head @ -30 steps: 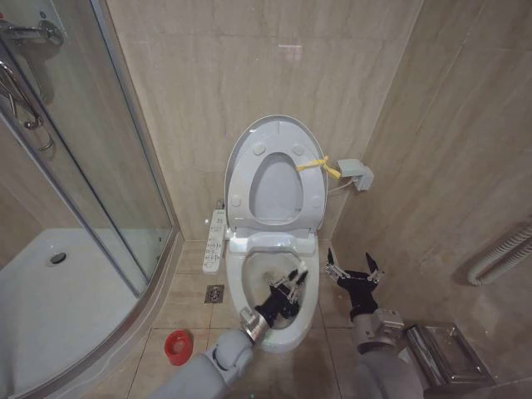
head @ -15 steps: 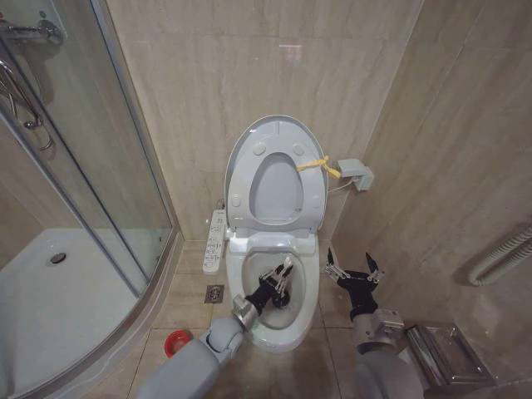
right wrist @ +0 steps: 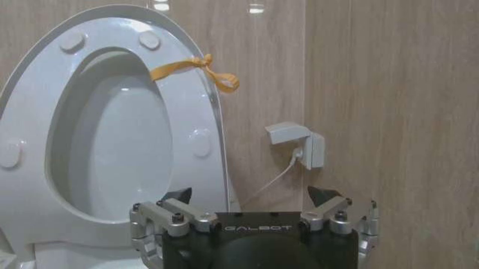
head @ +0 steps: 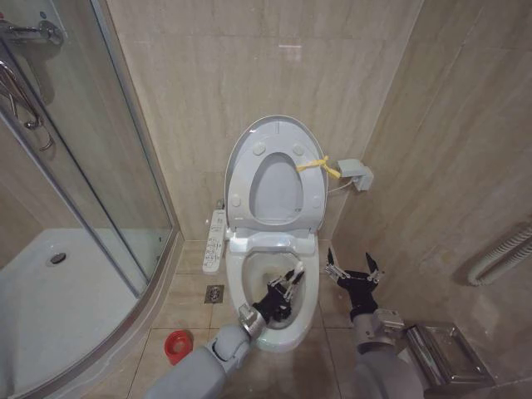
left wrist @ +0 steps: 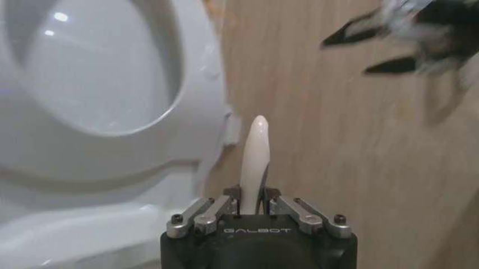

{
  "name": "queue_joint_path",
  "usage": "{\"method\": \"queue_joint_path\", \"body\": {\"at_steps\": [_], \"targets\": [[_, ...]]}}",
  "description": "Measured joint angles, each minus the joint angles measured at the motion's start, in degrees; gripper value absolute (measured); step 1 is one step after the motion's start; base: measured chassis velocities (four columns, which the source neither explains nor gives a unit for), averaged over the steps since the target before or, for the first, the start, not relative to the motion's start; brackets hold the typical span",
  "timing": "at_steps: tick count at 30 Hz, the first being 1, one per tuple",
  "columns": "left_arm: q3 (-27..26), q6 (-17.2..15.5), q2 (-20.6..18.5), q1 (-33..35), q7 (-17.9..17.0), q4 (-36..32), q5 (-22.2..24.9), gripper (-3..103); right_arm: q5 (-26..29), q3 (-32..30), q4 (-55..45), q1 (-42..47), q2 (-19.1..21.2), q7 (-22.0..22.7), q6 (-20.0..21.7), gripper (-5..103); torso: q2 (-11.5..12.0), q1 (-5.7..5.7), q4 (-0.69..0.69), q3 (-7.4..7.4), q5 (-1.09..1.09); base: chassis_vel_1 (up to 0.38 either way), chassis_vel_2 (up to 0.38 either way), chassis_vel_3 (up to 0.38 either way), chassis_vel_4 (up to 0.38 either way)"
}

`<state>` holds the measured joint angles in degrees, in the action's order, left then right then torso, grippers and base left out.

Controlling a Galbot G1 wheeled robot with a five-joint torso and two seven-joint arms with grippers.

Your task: Open the toilet lid, clean the toilet bowl with a toilet brush, close the toilet lid, and flush.

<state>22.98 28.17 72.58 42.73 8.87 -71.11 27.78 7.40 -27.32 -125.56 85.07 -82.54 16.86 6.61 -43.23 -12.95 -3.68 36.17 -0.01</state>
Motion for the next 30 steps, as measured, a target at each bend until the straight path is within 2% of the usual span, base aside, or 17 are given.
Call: {"method": "queue_joint_path", "body": {"at_steps": [4, 13, 18, 26, 30], "targets": [[-1.5, 0.1, -0.2, -0.9, -1.0, 1.1, -1.5, 18, 0.0, 0.0, 0.0, 0.0, 0.0, 0.0, 0.0, 100, 0.0, -0.01, 0.02, 0.01, -0.01, 0.0, 0.0, 0.0, 0.0], [-0.7, 0.8, -0.5, -0.3, -0.7, -7.5, -1.2, 18, 0.0, 0.0, 0.0, 0.0, 0.0, 0.0, 0.0, 100, 0.0, 0.0, 0.0, 0.01, 0.0, 0.0, 0.0, 0.0, 0.0], [-0.1, 2.0, 0.4, 1.0, 0.1, -4.4, -3.5, 18, 0.0, 0.0, 0.0, 0.0, 0.0, 0.0, 0.0, 100, 0.0, 0.0, 0.02, 0.01, 0.01, 0.0, 0.0, 0.0, 0.0], [-1.5, 2.1, 0.0, -0.5, 0.9, 0.3, -2.5, 18, 0.0, 0.0, 0.0, 0.0, 0.0, 0.0, 0.0, 100, 0.0, 0.0, 0.01, 0.01, 0.01, 0.0, 0.0, 0.0, 0.0], [-2.4, 1.7, -0.6, -1.5, 0.8, -0.3, -2.3, 18, 0.0, 0.0, 0.0, 0.0, 0.0, 0.0, 0.0, 100, 0.0, -0.01, 0.01, 0.01, 0.01, 0.0, 0.0, 0.0, 0.0]]}}
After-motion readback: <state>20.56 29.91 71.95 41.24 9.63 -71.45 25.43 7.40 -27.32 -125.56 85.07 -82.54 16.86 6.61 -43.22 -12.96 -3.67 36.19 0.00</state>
